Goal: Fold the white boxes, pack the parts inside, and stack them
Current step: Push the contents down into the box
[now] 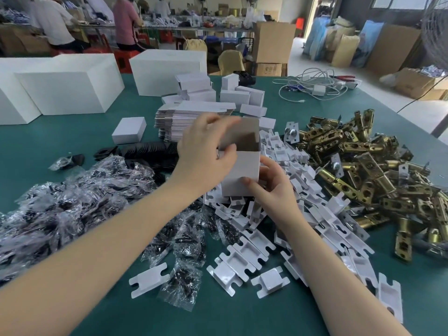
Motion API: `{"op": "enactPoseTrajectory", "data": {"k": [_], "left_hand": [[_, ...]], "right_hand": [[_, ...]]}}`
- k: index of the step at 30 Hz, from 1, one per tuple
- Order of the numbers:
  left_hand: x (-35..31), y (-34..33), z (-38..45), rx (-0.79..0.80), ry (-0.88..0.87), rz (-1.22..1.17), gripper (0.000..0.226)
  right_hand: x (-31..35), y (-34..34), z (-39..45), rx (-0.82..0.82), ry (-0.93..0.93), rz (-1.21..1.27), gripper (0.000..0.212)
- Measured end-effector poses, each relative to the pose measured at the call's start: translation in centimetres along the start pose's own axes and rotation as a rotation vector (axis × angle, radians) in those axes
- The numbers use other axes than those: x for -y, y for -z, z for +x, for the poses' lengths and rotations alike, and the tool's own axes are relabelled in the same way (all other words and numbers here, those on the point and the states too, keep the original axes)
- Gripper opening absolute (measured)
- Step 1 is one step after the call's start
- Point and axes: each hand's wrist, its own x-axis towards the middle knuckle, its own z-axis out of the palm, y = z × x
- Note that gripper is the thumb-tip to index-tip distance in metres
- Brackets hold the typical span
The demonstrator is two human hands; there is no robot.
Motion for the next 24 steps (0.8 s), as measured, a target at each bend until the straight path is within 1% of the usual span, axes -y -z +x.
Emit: {"op": "enactPoseTrajectory", "data": {"k": [1,3,4,5,8,11,13,15,17,20,22,24], "left_hand": [[0.2,-0.5,-0.6,-0.037,0.091,-0.183,0.044],[0.0,-1.7,-1.6,-0.073,0.282,-0.532,0.04],[-0.1,-2.3,-2.0,-0.094,0.323,-0.641,0.034],[-0.1,-2.9,-2.4,-0.129,0.313,-0.689,0.029],[0.6,-4.3,-3.2,-0.202,0.212,-0.724,0.027],[0.8,-4.7,-3.3,-0.164,0.198,-0.777,0.033],[1.0,-4.9,-3.4,-0.151,0.201,-0.778,0.037],[1.1,-4.9,-3.5,-0.144,0.192,-0.77,0.038],[1.0,-4.7,-3.6,-0.144,0.169,-0.746,0.04],[0.8,-4.5,-3.5,-0.153,0.11,-0.689,0.033],[0.6,-4.4,-3.4,-0.156,0.084,-0.661,0.025],[0.5,-4.1,-3.2,-0.164,0.081,-0.632,0.02]], "right_hand": [[0.0,0.0,0.0,-0.002,0.002,-0.004,0.048],[0.1,-0.1,0.0,-0.004,0.011,-0.01,0.046],[0.1,-0.1,-0.1,-0.006,0.015,-0.014,0.046],[0.1,-0.2,-0.2,-0.012,0.018,-0.022,0.045],[0.1,-0.6,-0.4,-0.06,0.053,-0.095,0.053],[0.7,-1.3,-0.5,-0.157,0.15,-0.232,0.066],[1.3,-1.6,-0.5,-0.201,0.251,-0.294,0.066],[1.6,-1.3,-0.3,-0.233,0.305,-0.339,0.06],[1.7,-0.9,-0.1,-0.245,0.31,-0.348,0.056],[1.9,-0.4,0.1,-0.256,0.321,-0.376,0.049],[2.2,-0.2,0.2,-0.252,0.341,-0.409,0.039],[2.7,-0.1,0.4,-0.241,0.341,-0.425,0.022]]}}
